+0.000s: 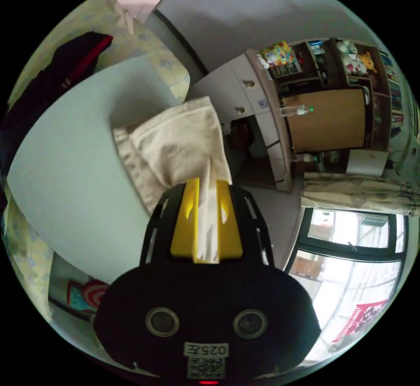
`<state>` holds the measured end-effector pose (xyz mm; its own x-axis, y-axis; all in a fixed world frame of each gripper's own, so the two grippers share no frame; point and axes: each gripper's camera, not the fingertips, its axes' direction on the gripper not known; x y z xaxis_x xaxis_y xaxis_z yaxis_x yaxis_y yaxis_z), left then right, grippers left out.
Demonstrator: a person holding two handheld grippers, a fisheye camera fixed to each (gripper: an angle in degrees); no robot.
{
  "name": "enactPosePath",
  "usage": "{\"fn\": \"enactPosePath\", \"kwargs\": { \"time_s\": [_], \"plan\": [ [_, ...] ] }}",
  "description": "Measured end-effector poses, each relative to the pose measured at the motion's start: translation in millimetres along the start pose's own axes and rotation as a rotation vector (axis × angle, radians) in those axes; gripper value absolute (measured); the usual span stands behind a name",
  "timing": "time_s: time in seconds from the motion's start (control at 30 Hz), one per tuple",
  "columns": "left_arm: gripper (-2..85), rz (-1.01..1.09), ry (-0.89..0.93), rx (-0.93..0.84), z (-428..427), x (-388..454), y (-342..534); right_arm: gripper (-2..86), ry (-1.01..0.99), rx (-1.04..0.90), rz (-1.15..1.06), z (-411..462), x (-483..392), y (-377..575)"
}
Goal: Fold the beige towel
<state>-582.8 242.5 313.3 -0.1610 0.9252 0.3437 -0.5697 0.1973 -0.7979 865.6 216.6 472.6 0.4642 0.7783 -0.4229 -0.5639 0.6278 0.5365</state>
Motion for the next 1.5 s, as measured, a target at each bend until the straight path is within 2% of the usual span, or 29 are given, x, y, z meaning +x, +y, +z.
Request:
{"fn": "enactPosePath", "kwargs": {
  "time_s": [0.13,0.27,0.37,0.43,0.5,0.6,0.7,0.77,0.87,1.0,1.07,1.1,1.2,1.3,1.4,1.5],
  "plan": [
    [6.5,-0.034,0.058,-0.157,54.3,-45.9,71.5,12.9,0.003,-0.035,0.003,36.6,28.4,29.9],
    [7.2,0.026,0.048,-0.230,112.9,-42.6,121.2,11.6,0.090,-0.016,-0.015,61.6,22.5,35.2],
    [3.1,0.023,-0.024,-0.260,155.5,-30.2,147.0,10.2,0.253,-0.002,-0.079,87.4,3.1,36.3],
    [-0.4,0.028,-0.236,-0.257,177.0,-22.7,159.5,7.9,0.343,-0.077,-0.191,104.1,-9.4,25.1],
    [-1.1,0.029,-0.280,-0.276,185.5,-19.4,165.0,6.7,0.321,-0.118,-0.252,110.8,-7.7,8.2],
    [-1.1,0.047,-0.274,-0.408,207.8,-16.2,185.7,6.2,0.271,-0.125,-0.222,115.3,9.4,-34.5],
    [0.4,0.117,-0.205,-0.548,239.9,-18.2,224.5,6.8,0.389,-0.080,-0.297,124.3,7.8,-73.3],
    [1.4,0.091,-0.150,-0.589,244.0,-28.4,238.0,7.5,0.455,-0.087,-0.315,133.5,7.4,-91.8],
    [2.6,-0.016,-0.050,-0.470,203.8,-54.3,220.6,8.1,0.458,-0.128,-0.284,139.1,9.8,-104.7],
    [3.1,-0.181,0.018,-0.138,118.4,-116.2,189.4,8.2,0.329,-0.050,-0.287,131.6,13.1,-50.3],
    [3.7,-0.255,0.036,-0.006,88.9,-145.5,179.2,8.5,0.258,-0.102,-0.335,143.4,11.8,-12.3],
    [4.5,-0.273,0.044,0.046,75.0,-159.9,170.4,9.0,0.202,-0.187,-0.379,158.8,9.2,12.4],
    [5.9,-0.116,-0.016,0.059,57.2,-163.3,136.7,9.9,0.046,-0.421,-0.471,204.7,-1.5,66.7],
    [6.1,0.135,-0.219,-0.086,70.0,-139.1,101.5,12.4,-0.189,-0.693,-0.597,255.8,-22.0,107.5],
    [5.9,0.324,-0.420,-0.259,102.6,-121.7,74.9,13.6,-0.174,-0.851,-0.797,295.4,-52.7,143.0],
    [5.3,0.471,-0.510,-0.371,130.8,-113.4,55.6,13.6,-0.148,-0.921,-0.939,325.0,-81.0,176.6]
  ]
}}
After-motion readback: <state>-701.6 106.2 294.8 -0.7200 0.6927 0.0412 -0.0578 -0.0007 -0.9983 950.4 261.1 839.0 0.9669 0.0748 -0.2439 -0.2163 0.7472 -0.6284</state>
